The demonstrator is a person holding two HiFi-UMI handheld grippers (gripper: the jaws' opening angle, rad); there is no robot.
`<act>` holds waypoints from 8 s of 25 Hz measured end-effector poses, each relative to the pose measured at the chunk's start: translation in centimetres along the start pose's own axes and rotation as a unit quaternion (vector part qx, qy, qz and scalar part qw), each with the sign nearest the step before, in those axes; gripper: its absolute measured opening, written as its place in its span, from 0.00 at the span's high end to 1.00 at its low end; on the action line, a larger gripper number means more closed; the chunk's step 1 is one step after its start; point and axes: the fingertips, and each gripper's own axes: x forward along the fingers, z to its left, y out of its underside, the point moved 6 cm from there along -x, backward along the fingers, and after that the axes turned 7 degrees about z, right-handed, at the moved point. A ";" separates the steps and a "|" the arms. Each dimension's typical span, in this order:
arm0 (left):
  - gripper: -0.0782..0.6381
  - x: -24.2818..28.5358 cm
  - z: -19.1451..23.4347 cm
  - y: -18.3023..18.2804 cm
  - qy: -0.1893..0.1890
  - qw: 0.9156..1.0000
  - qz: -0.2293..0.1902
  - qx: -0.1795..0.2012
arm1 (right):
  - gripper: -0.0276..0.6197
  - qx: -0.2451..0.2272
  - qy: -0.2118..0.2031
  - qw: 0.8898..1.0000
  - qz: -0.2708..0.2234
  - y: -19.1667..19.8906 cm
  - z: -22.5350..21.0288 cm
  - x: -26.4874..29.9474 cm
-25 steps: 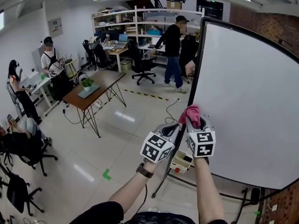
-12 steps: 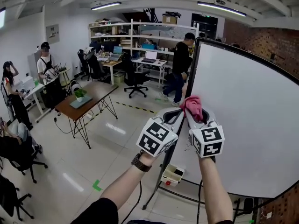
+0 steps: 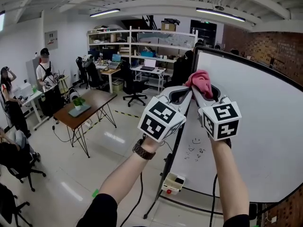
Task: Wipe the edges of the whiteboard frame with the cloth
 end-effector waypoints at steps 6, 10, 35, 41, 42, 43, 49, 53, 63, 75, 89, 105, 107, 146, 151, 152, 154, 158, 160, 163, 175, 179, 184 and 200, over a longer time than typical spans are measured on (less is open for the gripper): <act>0.90 -0.4 2.0 -2.6 0.007 0.999 -0.019 -0.032 | 0.76 -0.023 -0.003 1.000 -0.001 -3.4 -0.8 0.9; 0.90 -0.5 2.9 -4.1 0.026 0.999 -0.025 -0.035 | 0.76 -0.012 -0.002 1.000 -0.001 -5.1 -1.6 1.3; 0.90 6.7 -7.2 -12.9 0.090 0.988 -0.067 0.111 | 0.77 -0.008 0.096 0.995 -0.026 -5.7 -12.0 -10.8; 0.90 9.0 -13.7 -16.4 0.087 0.987 -0.070 0.118 | 0.77 -0.018 0.103 0.994 -0.036 -5.1 -15.9 -17.4; 0.90 9.3 -14.8 -16.8 0.087 0.987 -0.069 0.118 | 0.77 -0.018 0.103 0.994 -0.036 -4.9 -16.4 -18.5; 0.90 9.6 -15.8 -17.1 0.086 0.987 -0.068 0.119 | 0.77 -0.017 0.102 0.994 -0.037 -4.6 -16.9 -19.4; 0.90 11.7 -20.7 -19.0 0.089 0.987 -0.057 0.123 | 0.77 -0.016 0.103 0.994 -0.037 -3.4 -19.9 -24.1; 0.90 13.2 -21.8 -19.9 0.096 0.986 -0.057 0.119 | 0.77 -0.019 0.108 0.993 -0.032 -3.1 -21.6 -25.1; 0.90 17.0 -22.8 -20.6 0.109 0.982 -0.086 0.125 | 0.77 -0.033 0.136 0.990 -0.023 -2.1 -25.0 -25.7; 0.90 18.7 -24.6 -20.9 0.139 0.977 -0.104 0.121 | 0.77 -0.050 0.171 0.984 -0.007 -1.4 -26.4 -27.6; 0.90 19.6 -29.6 -22.7 0.136 0.972 -0.121 0.151 | 0.77 -0.093 0.217 0.972 -0.005 -0.9 -27.9 -32.5; 0.90 26.2 -44.3 -29.6 0.094 0.983 -0.096 0.126 | 0.76 -0.078 0.143 0.985 -0.048 2.3 -38.6 -46.1; 0.90 26.7 -46.0 -30.4 0.087 0.983 -0.094 0.131 | 0.76 -0.066 0.133 0.987 -0.060 2.6 -39.7 -47.7; 0.90 38.3 -64.4 -35.2 0.255 0.945 -0.112 0.171 | 0.77 -0.053 0.330 0.942 0.001 8.1 -56.3 -68.5; 0.90 38.6 -65.8 -35.3 0.271 0.941 -0.115 0.167 | 0.77 -0.045 0.360 0.932 0.022 9.3 -59.3 -70.9; 0.90 38.6 -66.0 -35.3 0.272 0.940 -0.115 0.169 | 0.77 -0.050 0.366 0.929 0.030 9.4 -59.8 -71.3; 0.90 38.8 -66.1 -35.2 0.273 0.940 -0.115 0.168 | 0.77 -0.058 0.377 0.923 0.042 9.5 -60.8 -72.1; 0.90 39.1 -65.9 -34.9 0.272 0.941 -0.114 0.164 | 0.77 -0.069 0.398 0.913 0.057 9.3 -62.3 -73.5; 0.90 39.3 -65.7 -34.6 0.271 0.942 -0.112 0.161 | 0.77 -0.071 0.406 0.909 0.063 9.4 -63.0 -74.0; 0.90 39.7 -65.7 -34.0 0.272 0.943 -0.105 0.162 | 0.77 -0.073 0.416 0.903 0.075 10.1 -63.7 -74.8; 0.90 40.5 -67.5 -32.3 0.306 0.935 -0.098 0.153 | 0.77 -0.064 0.435 0.891 0.116 14.3 -62.4 -76.4; 0.90 40.9 -69.1 -31.4 0.326 0.930 -0.094 0.145 | 0.77 -0.072 0.429 0.889 0.139 16.9 -60.7 -76.2; 0.90 41.1 -70.8 -29.8 0.346 0.924 -0.082 0.142 | 0.77 -0.074 0.421 0.888 0.169 19.3 -59.2 -76.4; 0.90 41.4 -71.8 -25.7 0.370 0.917 -0.046 0.143 | 0.76 -0.020 0.398 0.891 0.216 26.8 -56.6 -77.9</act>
